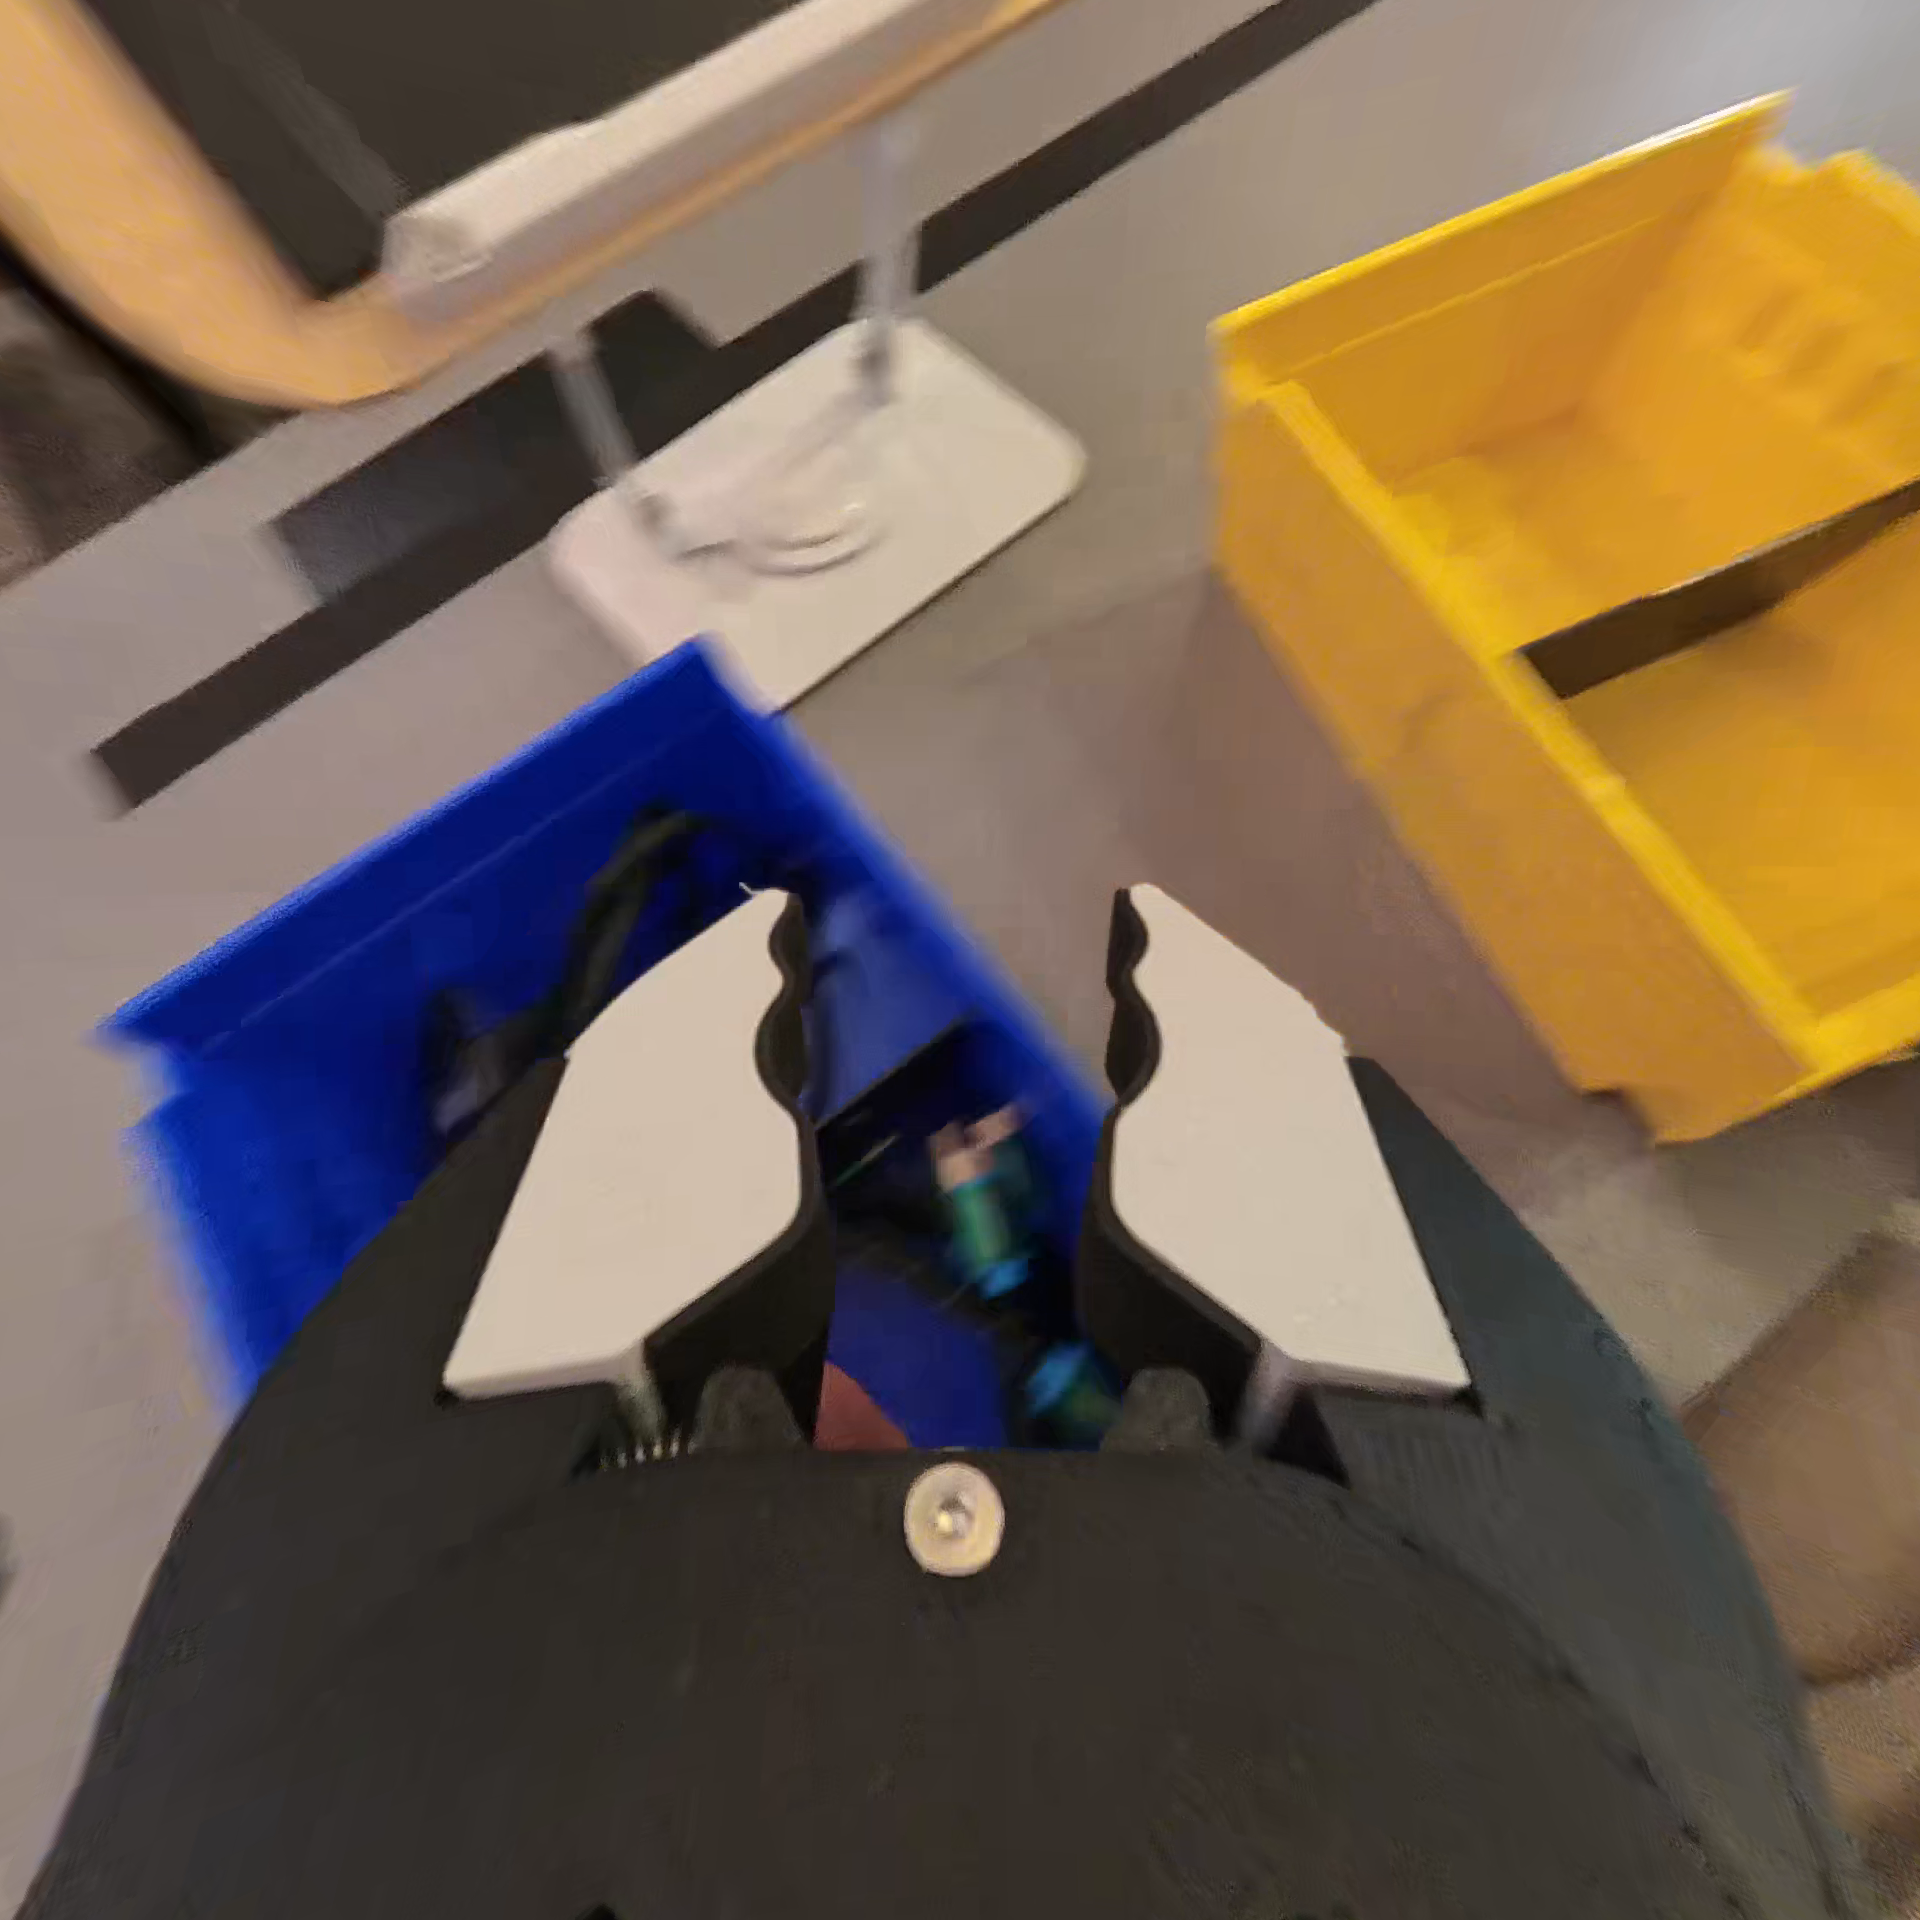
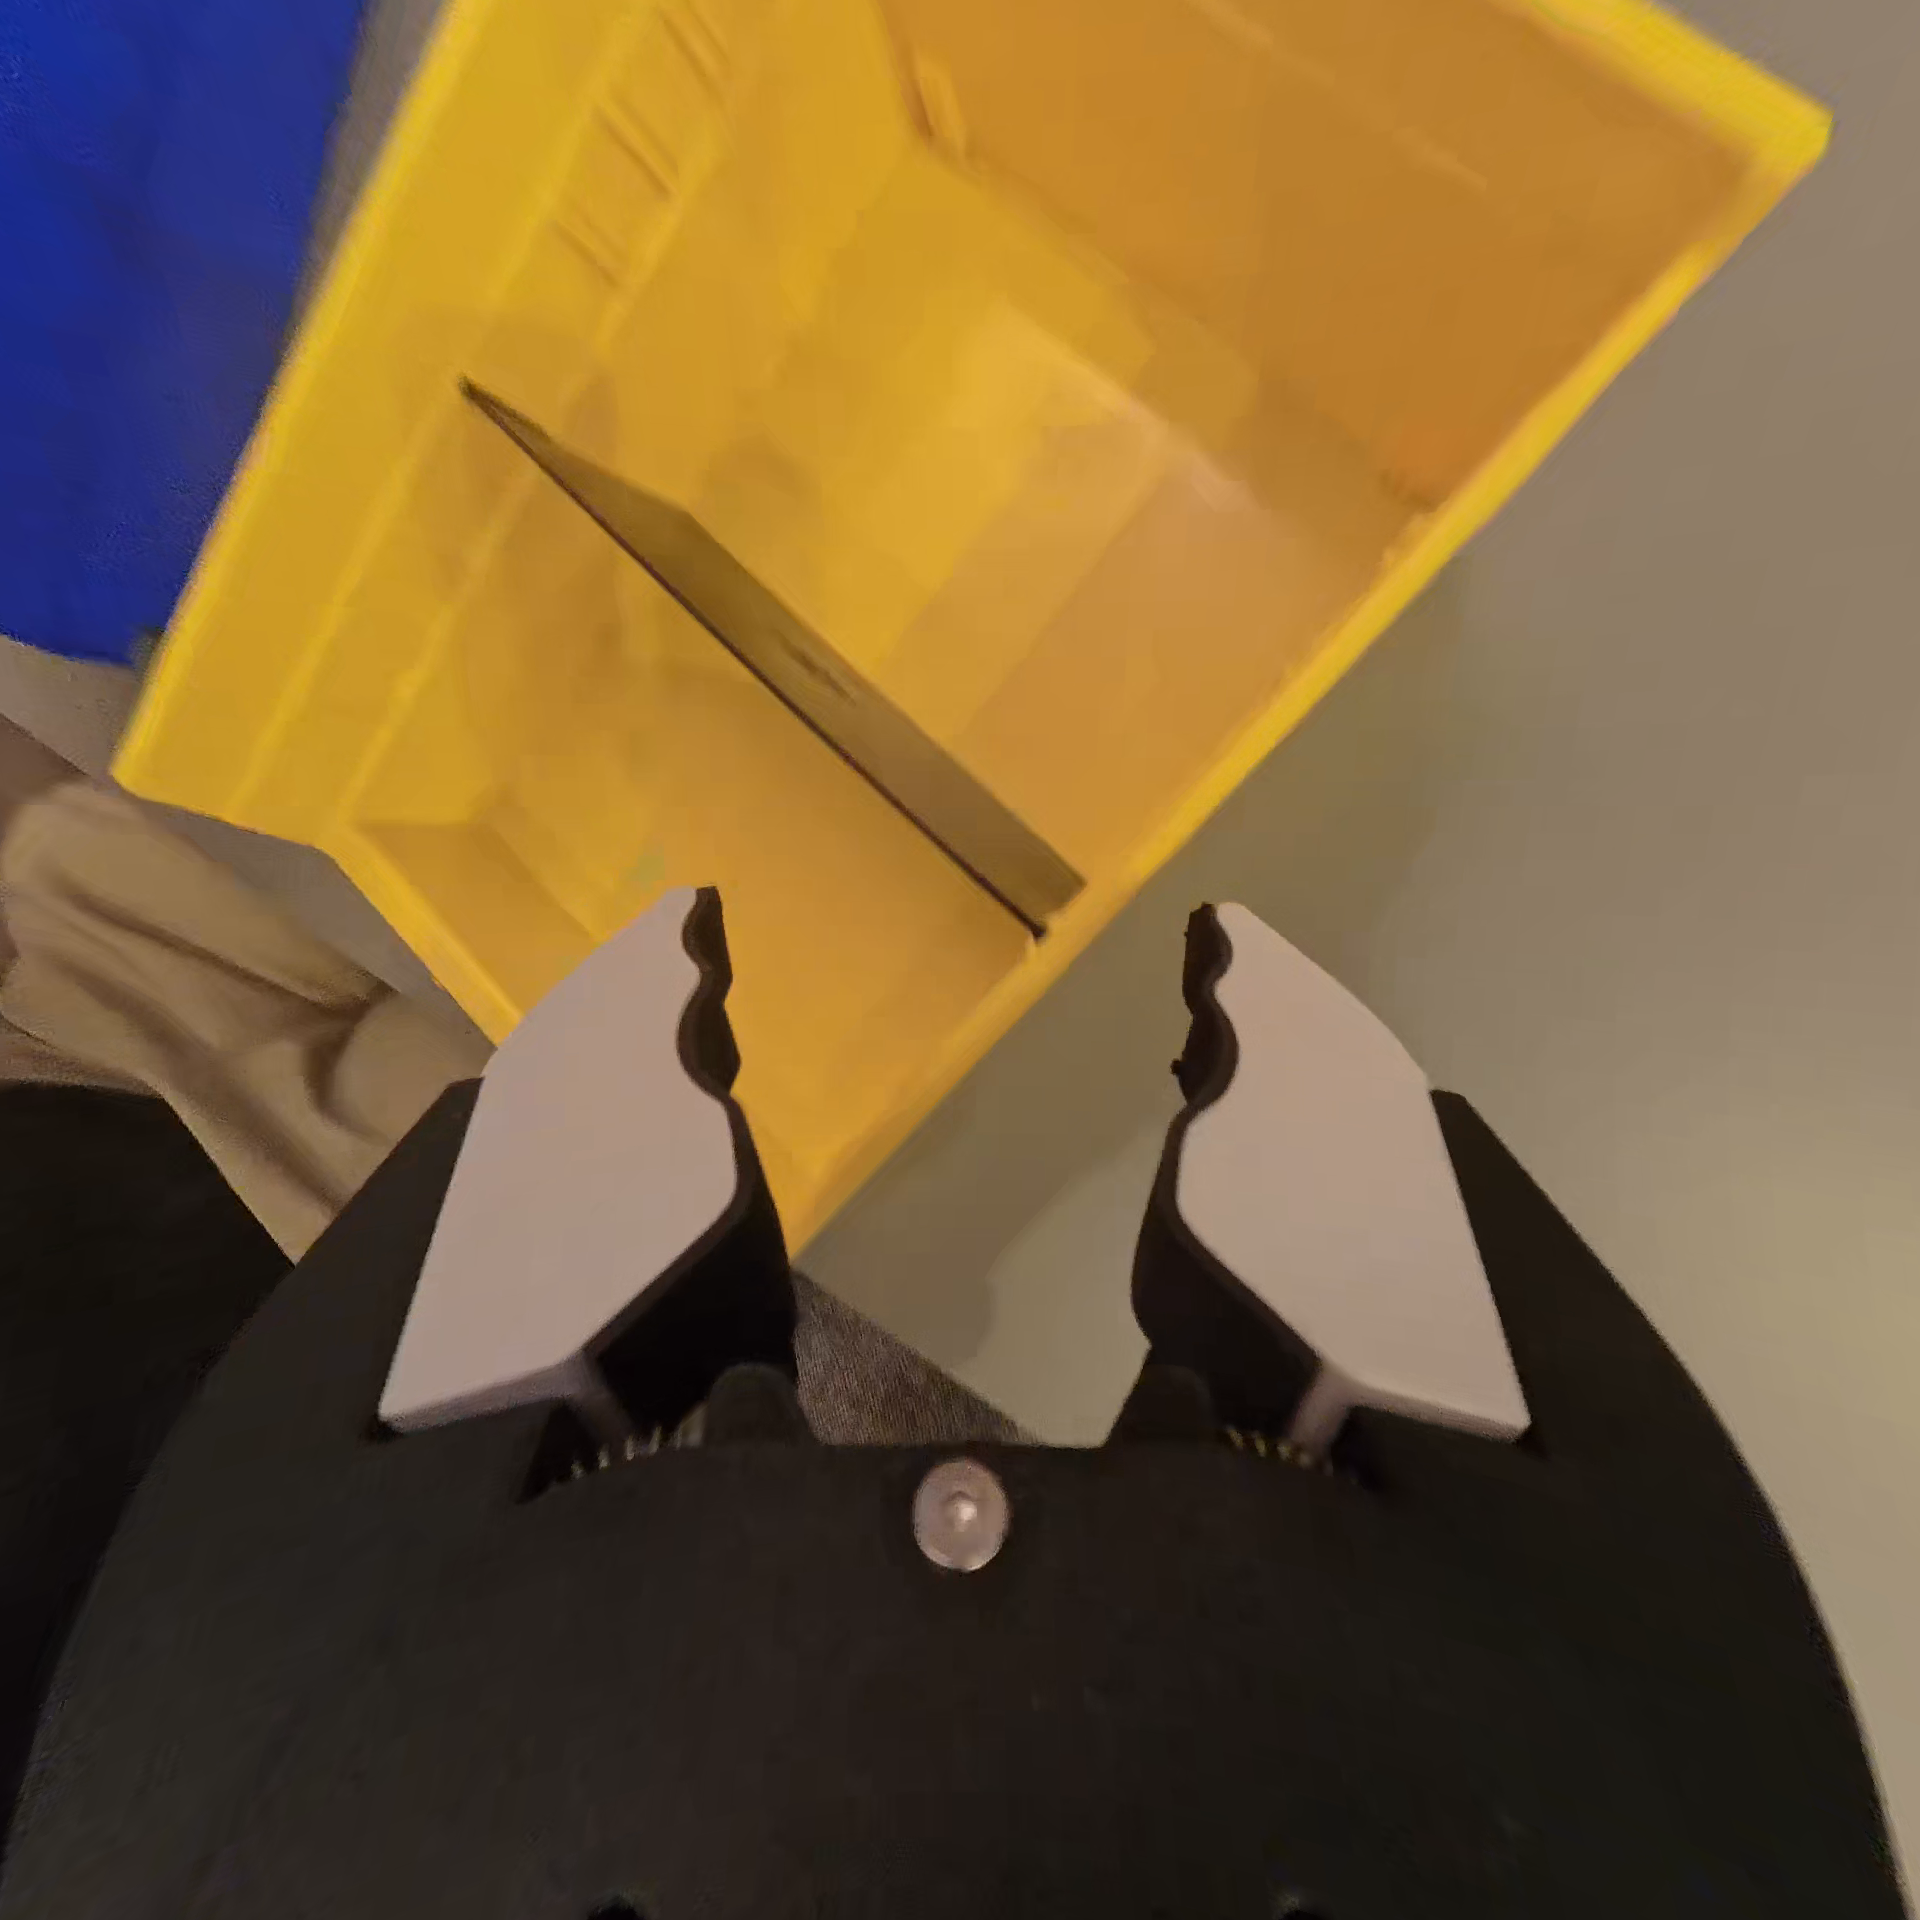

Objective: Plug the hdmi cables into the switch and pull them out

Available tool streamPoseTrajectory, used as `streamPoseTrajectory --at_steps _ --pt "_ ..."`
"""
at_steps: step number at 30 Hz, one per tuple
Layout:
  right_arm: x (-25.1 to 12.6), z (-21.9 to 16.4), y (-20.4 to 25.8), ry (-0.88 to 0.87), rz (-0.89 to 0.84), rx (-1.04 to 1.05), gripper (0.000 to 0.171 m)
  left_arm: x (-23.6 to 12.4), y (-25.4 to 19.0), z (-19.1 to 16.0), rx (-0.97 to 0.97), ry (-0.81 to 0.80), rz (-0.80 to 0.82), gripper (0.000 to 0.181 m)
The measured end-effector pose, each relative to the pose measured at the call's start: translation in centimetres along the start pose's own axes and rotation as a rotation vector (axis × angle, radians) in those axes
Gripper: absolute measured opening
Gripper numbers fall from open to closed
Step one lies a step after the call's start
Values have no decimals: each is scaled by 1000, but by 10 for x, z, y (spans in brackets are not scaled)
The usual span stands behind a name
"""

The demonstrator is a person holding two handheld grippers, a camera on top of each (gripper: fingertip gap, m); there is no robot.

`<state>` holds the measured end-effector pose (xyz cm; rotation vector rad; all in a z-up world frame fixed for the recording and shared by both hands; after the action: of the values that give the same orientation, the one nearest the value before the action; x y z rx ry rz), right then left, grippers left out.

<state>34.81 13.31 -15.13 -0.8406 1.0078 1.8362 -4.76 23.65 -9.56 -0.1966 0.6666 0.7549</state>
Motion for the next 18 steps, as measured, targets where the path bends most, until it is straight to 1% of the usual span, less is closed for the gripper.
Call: streamPoseTrajectory --at_steps 3,5,7,8,9,10,11,12,13,16,18 --pt "-1 -14 2 114 -20 -11 82 -34 70 -39 -16 88 212 55" --pt "6 -17 4 157 -9 -16 77 -47 102 -72 -71 174 266 57" --pt "17 -21 4 225 -21 -10 68 -54 125 -101 -71 242 337 57" --pt "22 -24 3 259 -31 -11 69 -55 129 -114 -51 269 338 58" --pt "27 -25 6 282 -17 -15 70 -57 134 -124 -4 278 375 57" --pt "32 -27 10 298 14 -22 67 -59 139 -131 21 274 410 52" --pt "36 -27 12 313 26 -28 69 -61 139 -133 -7 237 389 46" --pt "38 -27 12 323 20 -20 69 -62 139 -136 -27 247 347 44" --pt "38 -25 11 326 7 -7 65 -64 141 -139 -42 265 326 51" --pt "37 -21 6 309 -12 26 58 -70 134 -140 -86 224 221 56" --pt "36 -21 3 301 -23 38 53 -71 133 -145 -91 252 196 62"
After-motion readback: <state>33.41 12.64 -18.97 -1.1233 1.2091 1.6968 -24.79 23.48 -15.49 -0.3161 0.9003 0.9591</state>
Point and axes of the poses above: each gripper's, where its closed fingertips meet, x out along the fingers, z out of its top, y = z × x across the jaws, the point moved 6 cm from there along -x, back along the fingers, and after that the axes turned 2 degrees about -x, right-handed, at the moved point
